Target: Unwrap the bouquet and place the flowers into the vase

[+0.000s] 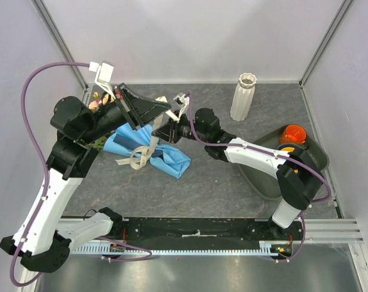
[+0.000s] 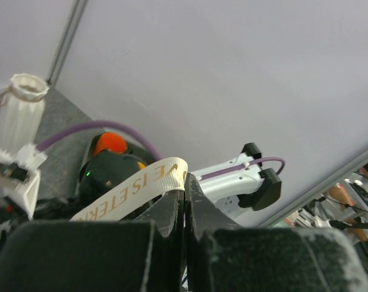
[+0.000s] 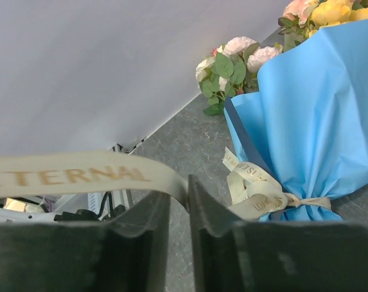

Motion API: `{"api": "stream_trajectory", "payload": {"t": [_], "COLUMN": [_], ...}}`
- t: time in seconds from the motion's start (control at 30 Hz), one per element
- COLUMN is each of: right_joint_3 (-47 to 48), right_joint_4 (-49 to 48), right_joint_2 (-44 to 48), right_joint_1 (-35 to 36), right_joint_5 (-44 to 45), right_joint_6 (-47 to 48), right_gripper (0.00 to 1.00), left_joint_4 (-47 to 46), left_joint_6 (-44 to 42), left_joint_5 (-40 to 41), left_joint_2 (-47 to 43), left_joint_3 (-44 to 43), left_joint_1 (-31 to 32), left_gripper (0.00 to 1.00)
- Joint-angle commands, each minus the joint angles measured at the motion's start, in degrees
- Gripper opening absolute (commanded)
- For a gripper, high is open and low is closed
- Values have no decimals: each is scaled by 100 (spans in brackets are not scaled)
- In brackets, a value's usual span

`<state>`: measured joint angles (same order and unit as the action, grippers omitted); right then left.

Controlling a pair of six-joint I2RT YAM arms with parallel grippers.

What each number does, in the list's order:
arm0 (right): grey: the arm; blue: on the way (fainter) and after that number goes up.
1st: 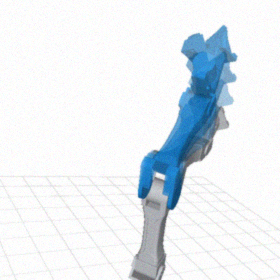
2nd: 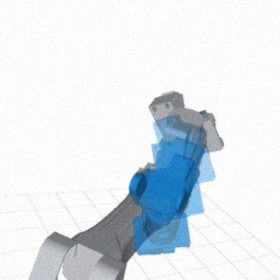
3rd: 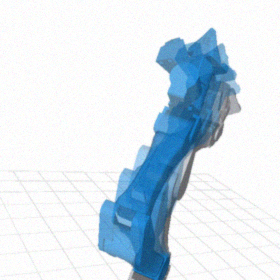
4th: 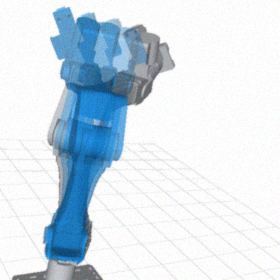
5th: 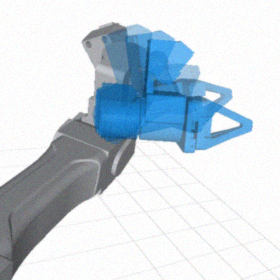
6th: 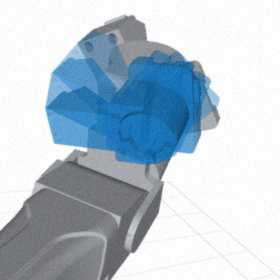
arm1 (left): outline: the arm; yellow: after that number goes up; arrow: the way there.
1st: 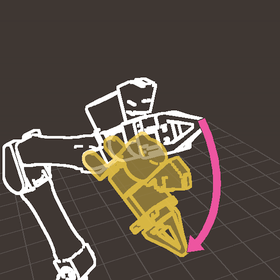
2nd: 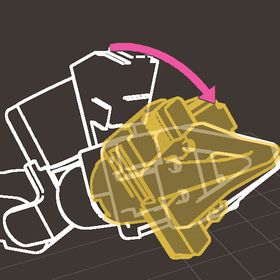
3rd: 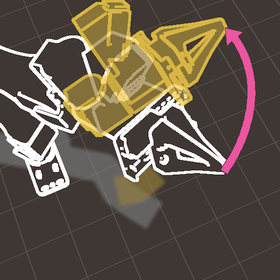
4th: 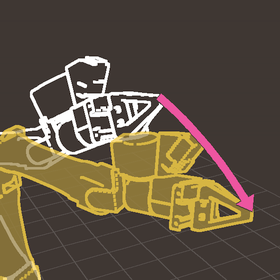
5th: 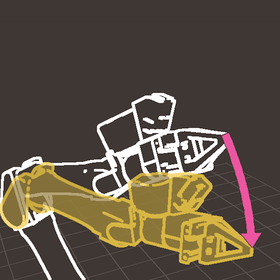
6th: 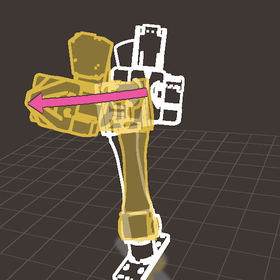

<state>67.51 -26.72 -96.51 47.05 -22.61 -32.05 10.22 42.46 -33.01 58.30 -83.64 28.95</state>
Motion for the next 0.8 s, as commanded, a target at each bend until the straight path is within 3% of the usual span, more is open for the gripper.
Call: {"api": "stream_trajectory", "payload": {"t": [0.0, 0.1, 0.2, 0.3, 0.33, 0.43, 0.57, 0.77], "right_joint_3": [289, 421, 509, 571, 475, 28, -159, 613], "right_joint_4": [-325, -316, -465, -536, -519, -519, 227, 1800], "right_joint_2": [-52, -78, -201, -473, -518, -466, -290, -648], "right_joint_1": [24, 15, 33, 94, 138, 164, 156, 156], "right_joint_5": [-59, -217, -734, -1508, -1579, -1668, -1501, -342], "right_joint_6": [-3, -11, -195, -389, -424, -337, 374, 1271], "right_gripper": [18, 1, 0, 31, 49, 67, 78, 75], "left_joint_4": [796, 1271, 1991, 2554, 2660, 3047, 3416, 3549], "left_joint_6": [-677, -967, -1327, -1635, -1748, -1785, -1592, -1179], "left_joint_5": [523, 1050, 2042, 3211, 3753, 4852, 6217, 7466], "left_joint_2": [-442, -749, -1083, -1539, -1663, -2103, -2648, -3448], "left_joint_3": [346, 698, 883, 1076, 1121, 1297, 1771, 2317], "left_joint_1": [-12, -12, -12, -12, -12, -12, -12, -12], "left_gripper": [2, 2, 2, 2, 2, 2, 2, 2]}}
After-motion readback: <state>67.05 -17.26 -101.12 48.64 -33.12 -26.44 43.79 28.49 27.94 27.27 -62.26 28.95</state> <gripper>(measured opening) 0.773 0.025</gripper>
